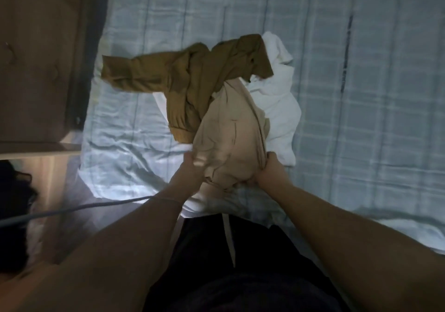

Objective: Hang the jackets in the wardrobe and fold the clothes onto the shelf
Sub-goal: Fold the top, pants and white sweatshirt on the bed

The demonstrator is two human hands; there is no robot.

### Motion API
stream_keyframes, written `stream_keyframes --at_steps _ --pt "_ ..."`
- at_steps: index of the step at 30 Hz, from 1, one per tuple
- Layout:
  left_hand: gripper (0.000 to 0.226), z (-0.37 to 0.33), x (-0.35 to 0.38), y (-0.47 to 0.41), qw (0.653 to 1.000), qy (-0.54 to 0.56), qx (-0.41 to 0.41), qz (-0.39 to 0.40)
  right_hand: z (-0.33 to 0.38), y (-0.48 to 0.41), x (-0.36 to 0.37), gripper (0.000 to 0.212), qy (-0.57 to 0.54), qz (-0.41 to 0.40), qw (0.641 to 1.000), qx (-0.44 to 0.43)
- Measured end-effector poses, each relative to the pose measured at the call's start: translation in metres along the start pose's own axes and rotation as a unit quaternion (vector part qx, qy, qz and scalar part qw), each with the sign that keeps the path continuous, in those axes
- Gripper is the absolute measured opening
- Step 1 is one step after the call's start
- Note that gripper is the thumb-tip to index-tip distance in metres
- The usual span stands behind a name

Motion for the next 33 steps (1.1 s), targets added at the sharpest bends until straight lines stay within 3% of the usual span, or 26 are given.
stream_keyframes --at_steps 4,8,11,15,20,24,29,33 --pt "0.014 -0.005 -0.008 0.022 0.996 0.083 -0.041 0.008 -0.004 0.017 -0.017 0.041 -0.062 -0.011 0.998 0.023" --pt "0.033 -0.014 -0.027 0.047 0.995 0.096 0.004 0.002 0.012 0.042 -0.046 0.019 -0.130 -0.032 0.991 -0.022" --pt "0.041 -0.020 -0.048 0.073 0.984 0.175 0.027 -0.018 0.023 0.066 -0.063 0.022 -0.185 -0.057 0.981 -0.030" --pt "0.024 -0.033 -0.075 0.115 0.963 0.251 0.087 -0.040 0.040 0.108 -0.074 0.016 -0.213 -0.071 0.972 -0.067" --pt "0.025 -0.040 -0.096 0.175 0.938 0.308 0.154 -0.043 0.067 0.172 -0.083 0.022 -0.202 -0.098 0.968 -0.116" --pt "0.044 -0.031 -0.065 0.207 0.904 0.415 0.093 0.037 0.070 0.218 -0.088 0.023 -0.192 -0.108 0.962 -0.160" --pt "0.071 -0.065 0.005 0.258 0.874 0.420 0.089 0.228 0.070 0.270 -0.075 0.019 -0.019 -0.073 0.958 -0.276" --pt "0.079 -0.104 0.028 0.279 0.867 0.420 0.097 0.251 0.047 0.293 -0.069 0.020 0.054 -0.024 0.950 -0.305"
Point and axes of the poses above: each hand's wrist, its own y-axis away from the middle knuckle, its own x-axis out of the palm, z = x × y, the point moved 9 cm from there along -y, towards the middle knuckle, and after that the axes turned 5 degrees about -y, right-handed, at the moved point
